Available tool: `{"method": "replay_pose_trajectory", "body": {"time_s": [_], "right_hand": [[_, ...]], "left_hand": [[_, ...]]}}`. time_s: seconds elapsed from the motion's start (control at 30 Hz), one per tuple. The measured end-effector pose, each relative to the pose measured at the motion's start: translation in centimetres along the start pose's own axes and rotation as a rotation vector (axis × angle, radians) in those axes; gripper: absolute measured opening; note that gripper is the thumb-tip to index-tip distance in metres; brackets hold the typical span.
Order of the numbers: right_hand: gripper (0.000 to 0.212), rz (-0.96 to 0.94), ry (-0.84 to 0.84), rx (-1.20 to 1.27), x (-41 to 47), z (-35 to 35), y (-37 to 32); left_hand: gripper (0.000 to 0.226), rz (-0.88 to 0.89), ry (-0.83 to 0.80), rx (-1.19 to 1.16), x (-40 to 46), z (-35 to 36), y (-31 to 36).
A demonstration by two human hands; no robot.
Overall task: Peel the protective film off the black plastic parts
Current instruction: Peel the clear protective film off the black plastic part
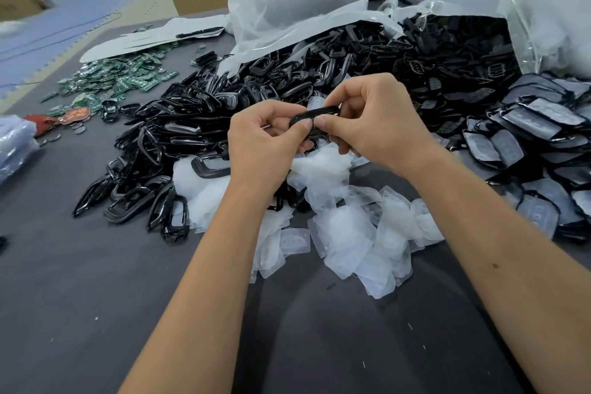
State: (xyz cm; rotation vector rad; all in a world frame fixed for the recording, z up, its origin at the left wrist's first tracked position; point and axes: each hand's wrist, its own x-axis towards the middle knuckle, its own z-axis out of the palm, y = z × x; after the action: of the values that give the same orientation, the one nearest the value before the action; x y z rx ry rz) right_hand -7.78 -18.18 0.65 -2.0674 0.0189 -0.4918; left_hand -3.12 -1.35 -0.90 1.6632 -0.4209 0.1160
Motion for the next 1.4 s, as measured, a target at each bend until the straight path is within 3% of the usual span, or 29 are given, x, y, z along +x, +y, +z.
{"method": "replay_pose_trajectory", "body": {"time_s": [0.17, 0.3, 0.47, 0.57, 0.73, 0.93, 1.1, 1.27, 1.4], "right_hand": [[0.034, -0.017, -0.07, -0.164, 0.2, -0.2, -0.7], [0.023, -0.06, -0.371, -0.432, 0.2, -0.2, -1.7], [0.012, -0.048, -0.73, -0.329, -0.7, 2.0, -3.6], [0.014, -0.087, -0.847, -0.349, -1.4, 3.4, -4.4], [0.031, -0.127, -0.865, -0.448, -2.4, 4.9, -5.8], [0.038, -0.124, -0.975, -0.472, -3.3, 5.4, -7.6], [0.047, -0.328, -0.953, -0.631, -5.5, 8.4, -9.1], [0.026, -0.374, -0.894, -0.605, -5.3, 8.7, -8.8], [0.018, -0.244, -1.006, -0.361, -5.2, 7.9, -8.7]], "left_hand": [[0.013, 0.033, 0.086, 0.025, 0.4, -0.4, -0.1], [0.011, -0.004, 0.242, -0.07, 1.0, -1.3, -0.3], [0.011, -0.005, 0.297, -0.111, 1.2, -2.0, -0.1], [0.013, -0.03, 0.311, -0.139, 1.2, -2.5, 0.0], [0.011, -0.042, 0.336, -0.193, 1.1, -2.9, 0.3], [0.013, -0.095, 0.392, -0.32, 1.3, -3.9, 0.3], [0.011, -0.254, 0.238, -0.567, 1.3, -5.2, 0.9], [0.011, -0.289, 0.217, -0.64, 1.7, -6.8, 1.0], [0.011, -0.291, 0.236, -0.653, 1.8, -7.0, 0.7]]}}
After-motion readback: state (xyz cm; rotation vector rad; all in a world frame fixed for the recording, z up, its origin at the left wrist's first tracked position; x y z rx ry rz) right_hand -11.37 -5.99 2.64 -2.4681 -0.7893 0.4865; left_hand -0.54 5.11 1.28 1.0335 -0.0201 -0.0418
